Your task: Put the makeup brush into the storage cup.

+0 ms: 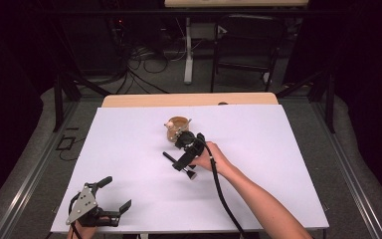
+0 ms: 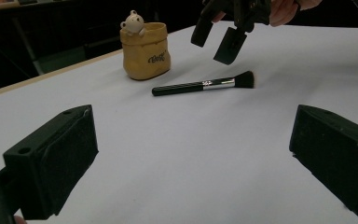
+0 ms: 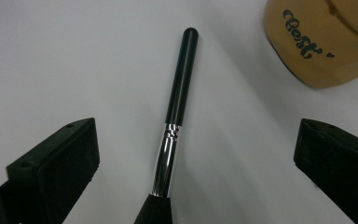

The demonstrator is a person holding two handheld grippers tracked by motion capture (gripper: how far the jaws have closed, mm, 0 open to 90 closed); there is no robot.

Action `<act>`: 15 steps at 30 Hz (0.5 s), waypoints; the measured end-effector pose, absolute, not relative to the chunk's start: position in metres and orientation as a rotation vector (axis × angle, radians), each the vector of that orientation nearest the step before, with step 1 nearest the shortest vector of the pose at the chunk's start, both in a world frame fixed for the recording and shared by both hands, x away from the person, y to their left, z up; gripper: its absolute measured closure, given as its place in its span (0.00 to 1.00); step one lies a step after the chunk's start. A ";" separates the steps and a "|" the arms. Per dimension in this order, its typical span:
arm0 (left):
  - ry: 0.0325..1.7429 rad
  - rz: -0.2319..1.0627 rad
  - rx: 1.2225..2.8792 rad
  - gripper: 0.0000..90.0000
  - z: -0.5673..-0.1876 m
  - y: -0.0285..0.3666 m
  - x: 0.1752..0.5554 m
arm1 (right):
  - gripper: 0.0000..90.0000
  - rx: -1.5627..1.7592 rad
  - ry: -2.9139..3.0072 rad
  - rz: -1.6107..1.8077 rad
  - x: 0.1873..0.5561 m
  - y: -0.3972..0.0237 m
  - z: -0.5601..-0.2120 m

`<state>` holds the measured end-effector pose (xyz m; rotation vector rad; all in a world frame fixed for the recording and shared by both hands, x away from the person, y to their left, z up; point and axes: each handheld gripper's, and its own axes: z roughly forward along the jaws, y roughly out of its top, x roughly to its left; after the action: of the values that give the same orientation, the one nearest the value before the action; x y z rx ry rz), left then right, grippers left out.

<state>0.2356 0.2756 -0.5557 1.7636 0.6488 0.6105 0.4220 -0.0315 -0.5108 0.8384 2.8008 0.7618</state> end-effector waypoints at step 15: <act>0.657 0.611 1.776 0.01 -0.556 0.276 0.236 | 0.37 0.880 2.840 0.614 0.422 -0.022 -0.513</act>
<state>0.2361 0.2755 -0.5560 1.7757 0.6566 0.6111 0.4215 -0.0216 -0.5133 0.8797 2.8400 0.6145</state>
